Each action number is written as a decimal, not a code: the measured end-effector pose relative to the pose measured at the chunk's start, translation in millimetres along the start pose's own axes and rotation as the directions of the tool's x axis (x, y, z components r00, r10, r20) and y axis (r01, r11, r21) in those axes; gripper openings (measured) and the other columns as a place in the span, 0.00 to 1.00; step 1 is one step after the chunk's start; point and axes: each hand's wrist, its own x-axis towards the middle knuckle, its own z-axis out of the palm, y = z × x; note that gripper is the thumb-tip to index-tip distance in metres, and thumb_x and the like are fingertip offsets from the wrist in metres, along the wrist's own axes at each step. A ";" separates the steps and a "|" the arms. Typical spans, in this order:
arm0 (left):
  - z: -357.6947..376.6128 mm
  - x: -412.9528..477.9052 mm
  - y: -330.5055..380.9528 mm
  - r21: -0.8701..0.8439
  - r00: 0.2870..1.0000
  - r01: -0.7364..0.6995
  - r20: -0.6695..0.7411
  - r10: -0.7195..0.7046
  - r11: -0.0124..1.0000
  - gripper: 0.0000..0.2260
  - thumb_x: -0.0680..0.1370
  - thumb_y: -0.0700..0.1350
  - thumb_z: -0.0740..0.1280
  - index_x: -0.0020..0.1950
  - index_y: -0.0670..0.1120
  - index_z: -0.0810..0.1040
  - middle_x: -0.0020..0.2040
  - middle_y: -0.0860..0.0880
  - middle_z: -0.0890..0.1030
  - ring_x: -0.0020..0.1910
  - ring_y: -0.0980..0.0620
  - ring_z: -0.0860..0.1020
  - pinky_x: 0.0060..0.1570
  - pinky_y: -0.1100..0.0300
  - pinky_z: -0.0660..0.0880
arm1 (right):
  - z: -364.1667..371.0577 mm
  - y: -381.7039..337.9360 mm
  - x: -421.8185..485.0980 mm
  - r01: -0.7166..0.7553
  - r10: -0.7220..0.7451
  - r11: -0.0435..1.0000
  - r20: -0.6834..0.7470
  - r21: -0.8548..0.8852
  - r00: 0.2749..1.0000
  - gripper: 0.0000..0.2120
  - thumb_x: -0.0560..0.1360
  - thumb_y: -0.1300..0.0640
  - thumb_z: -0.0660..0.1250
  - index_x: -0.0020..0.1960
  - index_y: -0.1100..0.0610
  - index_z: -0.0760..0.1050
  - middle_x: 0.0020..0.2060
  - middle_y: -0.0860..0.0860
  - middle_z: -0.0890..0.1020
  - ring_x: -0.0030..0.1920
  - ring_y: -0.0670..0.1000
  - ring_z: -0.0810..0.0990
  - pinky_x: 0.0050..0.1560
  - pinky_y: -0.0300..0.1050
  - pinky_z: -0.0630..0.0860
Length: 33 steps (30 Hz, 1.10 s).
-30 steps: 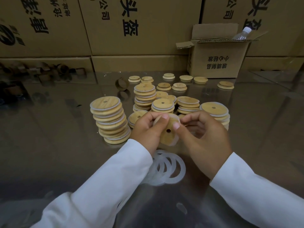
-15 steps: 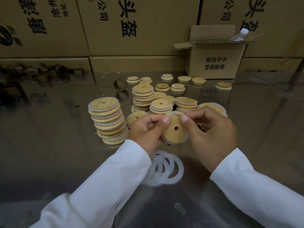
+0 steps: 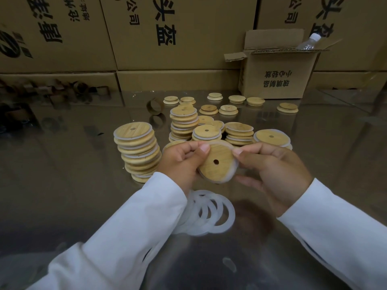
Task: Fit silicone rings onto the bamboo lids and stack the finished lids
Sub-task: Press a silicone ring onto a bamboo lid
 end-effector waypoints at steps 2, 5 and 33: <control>-0.9 0.2 0.4 -0.027 1.000 0.010 0.010 -0.010 1.000 0.05 0.71 0.42 0.66 0.44 0.43 0.80 0.37 0.47 0.84 0.39 0.50 0.82 0.41 0.56 0.79 | 0.6 0.8 -0.5 0.089 -0.089 0.994 0.008 -0.062 0.996 0.06 0.70 0.62 0.70 0.35 0.56 0.79 0.34 0.50 0.85 0.39 0.48 0.83 0.40 0.44 0.81; -0.9 -0.9 2.2 -0.080 1.000 0.027 0.016 -0.026 0.996 0.03 0.71 0.38 0.66 0.42 0.41 0.79 0.34 0.47 0.83 0.35 0.52 0.81 0.35 0.60 0.80 | 1.8 5.0 -3.1 0.227 -0.231 0.960 0.000 -0.164 0.973 0.04 0.69 0.61 0.72 0.36 0.54 0.79 0.34 0.48 0.85 0.38 0.46 0.83 0.41 0.41 0.79; 0.3 -4.3 10.8 0.255 0.997 -0.061 -0.037 0.073 0.965 0.07 0.76 0.38 0.65 0.43 0.49 0.78 0.46 0.38 0.81 0.51 0.38 0.79 0.54 0.43 0.76 | -3.8 13.5 12.7 0.226 -0.285 0.818 -0.032 -0.529 0.958 0.09 0.75 0.57 0.66 0.35 0.51 0.75 0.32 0.48 0.81 0.36 0.51 0.80 0.38 0.39 0.72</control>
